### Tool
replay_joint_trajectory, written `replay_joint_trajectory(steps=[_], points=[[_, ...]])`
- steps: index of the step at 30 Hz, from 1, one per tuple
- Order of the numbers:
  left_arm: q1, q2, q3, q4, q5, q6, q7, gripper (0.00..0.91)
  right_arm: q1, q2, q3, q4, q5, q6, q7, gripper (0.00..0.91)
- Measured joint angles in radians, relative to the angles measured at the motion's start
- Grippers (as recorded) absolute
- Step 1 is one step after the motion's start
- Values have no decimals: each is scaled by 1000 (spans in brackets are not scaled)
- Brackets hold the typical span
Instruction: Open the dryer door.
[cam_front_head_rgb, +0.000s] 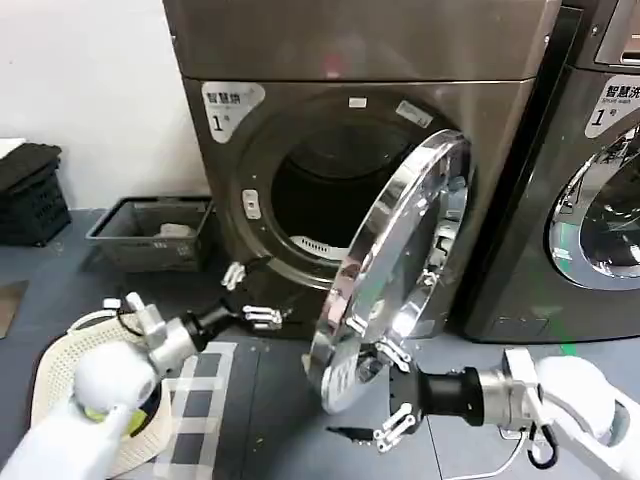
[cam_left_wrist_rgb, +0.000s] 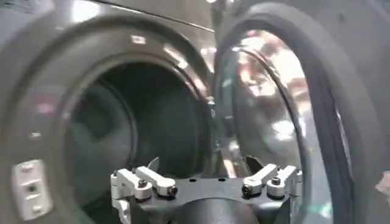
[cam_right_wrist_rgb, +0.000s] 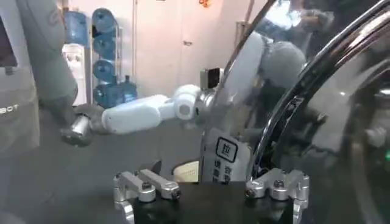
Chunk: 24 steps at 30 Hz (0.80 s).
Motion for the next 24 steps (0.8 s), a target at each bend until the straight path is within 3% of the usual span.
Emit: replay_joint_trajectory(steps=[14,24], points=[[-171,-7,204,55,-1,-18,21,907,-393,52,457,-29,-33,52,3,907],[-262,-27,324,83,-3,-28,28,907,-694,206,774,-39,-89,119,101,907]])
